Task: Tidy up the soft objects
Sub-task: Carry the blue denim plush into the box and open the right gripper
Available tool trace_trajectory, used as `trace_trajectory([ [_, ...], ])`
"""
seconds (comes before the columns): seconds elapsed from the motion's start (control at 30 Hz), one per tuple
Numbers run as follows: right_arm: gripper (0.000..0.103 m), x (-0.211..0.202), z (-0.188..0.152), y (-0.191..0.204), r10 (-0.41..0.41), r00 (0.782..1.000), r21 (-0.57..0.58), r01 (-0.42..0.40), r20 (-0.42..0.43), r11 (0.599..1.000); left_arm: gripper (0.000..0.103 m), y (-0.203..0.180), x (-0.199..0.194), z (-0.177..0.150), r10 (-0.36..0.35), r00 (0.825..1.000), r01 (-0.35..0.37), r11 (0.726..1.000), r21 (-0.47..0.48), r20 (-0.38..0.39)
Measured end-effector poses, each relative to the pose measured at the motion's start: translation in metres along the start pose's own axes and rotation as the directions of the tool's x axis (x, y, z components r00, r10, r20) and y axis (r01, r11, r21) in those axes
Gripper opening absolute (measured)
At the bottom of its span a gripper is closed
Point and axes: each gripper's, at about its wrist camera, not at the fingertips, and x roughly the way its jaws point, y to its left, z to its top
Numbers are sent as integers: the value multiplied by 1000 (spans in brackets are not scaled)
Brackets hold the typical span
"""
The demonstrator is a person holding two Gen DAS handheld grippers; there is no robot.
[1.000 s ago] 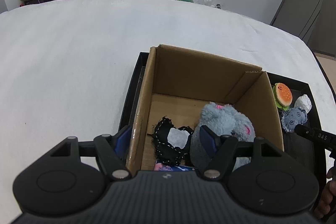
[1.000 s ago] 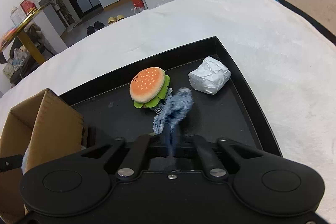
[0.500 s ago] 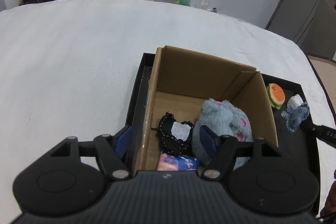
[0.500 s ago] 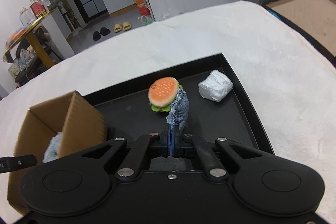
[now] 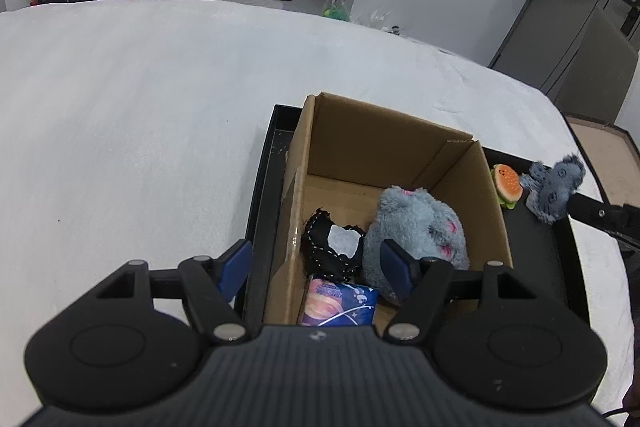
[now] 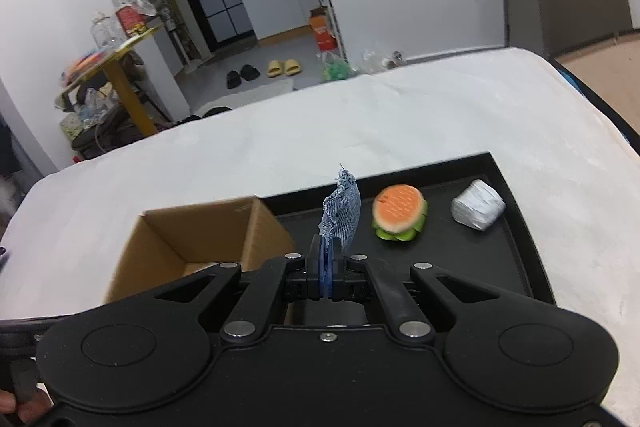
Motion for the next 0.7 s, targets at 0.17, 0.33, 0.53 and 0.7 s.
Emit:
trace_trajectory([
  [0.17,1,-3,7,19,28,999,-23,-28,14,999,66,10,-4,-2,-34,999,35,999,-27,13],
  [0.33,1,-3,8,39,54,998,-47,-53,21,998,57,18,-5,-8,-56,998,57,997,-51,19],
  [0.53,1,-3,9,61,88,996,-76,-87,19,993,37,24,-3,-12,-94,995,95,994,-61,14],
  [0.7,1,1,10,77,112,994,-107,-110,8,988,22,31,2,-15,-114,993,113,990,-85,-8],
])
